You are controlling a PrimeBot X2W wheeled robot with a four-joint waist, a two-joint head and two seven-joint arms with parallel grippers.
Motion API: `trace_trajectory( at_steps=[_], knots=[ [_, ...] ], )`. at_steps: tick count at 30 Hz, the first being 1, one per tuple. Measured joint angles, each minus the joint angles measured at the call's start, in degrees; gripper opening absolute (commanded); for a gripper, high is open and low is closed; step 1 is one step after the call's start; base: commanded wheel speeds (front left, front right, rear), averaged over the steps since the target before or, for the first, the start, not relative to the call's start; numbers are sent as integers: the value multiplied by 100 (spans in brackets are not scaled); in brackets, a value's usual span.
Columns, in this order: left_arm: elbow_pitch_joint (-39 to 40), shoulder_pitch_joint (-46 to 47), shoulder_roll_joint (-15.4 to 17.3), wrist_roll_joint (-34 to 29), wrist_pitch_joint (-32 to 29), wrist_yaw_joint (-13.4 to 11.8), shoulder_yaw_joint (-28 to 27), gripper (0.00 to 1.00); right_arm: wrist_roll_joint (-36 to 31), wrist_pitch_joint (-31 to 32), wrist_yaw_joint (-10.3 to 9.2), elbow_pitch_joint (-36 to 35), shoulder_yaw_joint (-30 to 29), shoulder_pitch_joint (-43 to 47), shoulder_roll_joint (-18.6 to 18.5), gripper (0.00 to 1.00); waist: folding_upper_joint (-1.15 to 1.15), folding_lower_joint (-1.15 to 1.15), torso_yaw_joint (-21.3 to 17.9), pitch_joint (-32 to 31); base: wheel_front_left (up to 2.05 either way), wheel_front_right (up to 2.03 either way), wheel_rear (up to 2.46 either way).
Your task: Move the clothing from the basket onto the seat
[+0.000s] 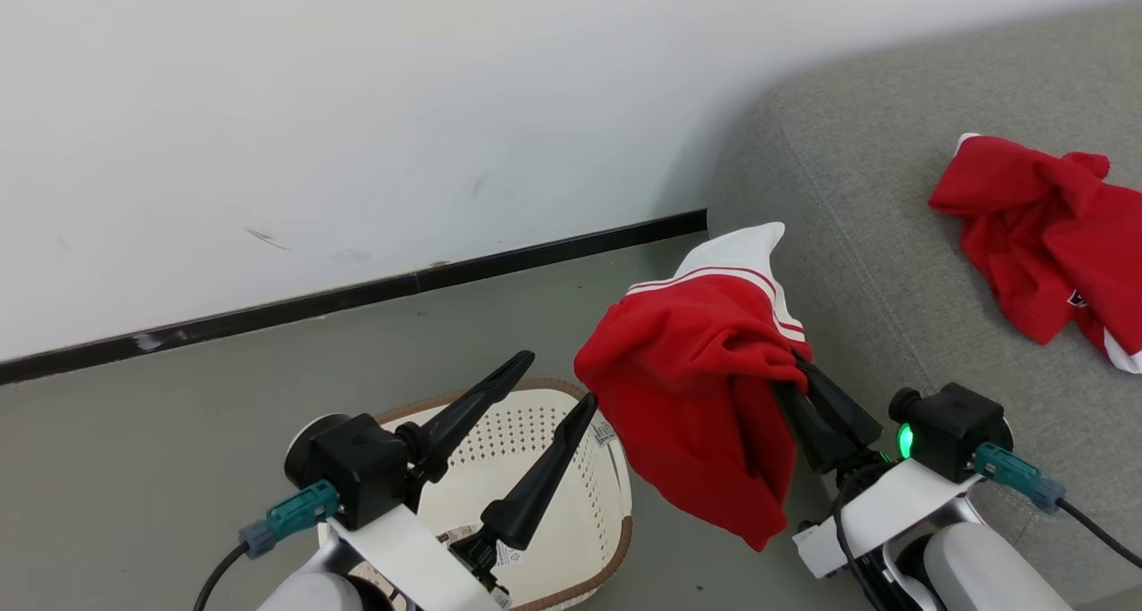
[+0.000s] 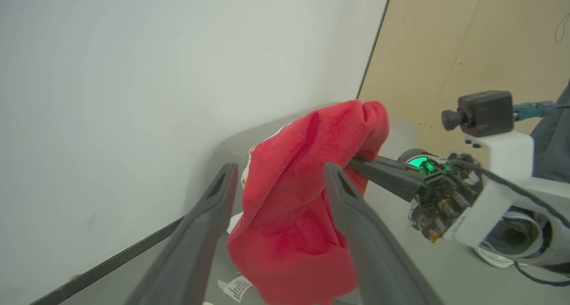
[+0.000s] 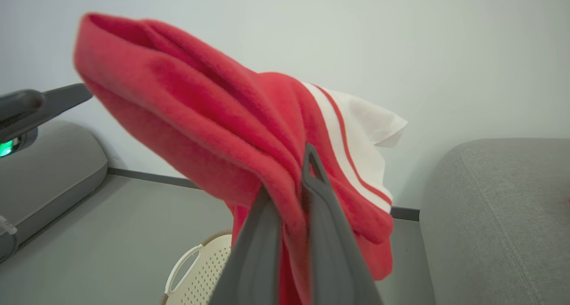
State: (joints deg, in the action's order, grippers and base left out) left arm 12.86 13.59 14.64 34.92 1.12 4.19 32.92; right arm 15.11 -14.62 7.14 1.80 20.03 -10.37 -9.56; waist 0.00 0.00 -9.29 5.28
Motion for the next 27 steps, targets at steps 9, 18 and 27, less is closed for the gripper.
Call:
trace_trajectory(
  at_steps=[9,18,27],
  knots=[
    [-76,-12,10,3,48,52,64,100,-58,0,0,-151,-332,279,25,0,0,0,-353,-43,0,0,0],
    [-125,-33,-1,38,57,57,105,100,-113,0,0,-309,-669,516,37,0,0,0,-729,-70,0,0,0],
    [-155,-112,-7,41,112,58,110,100,-104,0,0,-375,-945,769,119,0,0,0,-1067,-78,0,0,0]
  ],
)
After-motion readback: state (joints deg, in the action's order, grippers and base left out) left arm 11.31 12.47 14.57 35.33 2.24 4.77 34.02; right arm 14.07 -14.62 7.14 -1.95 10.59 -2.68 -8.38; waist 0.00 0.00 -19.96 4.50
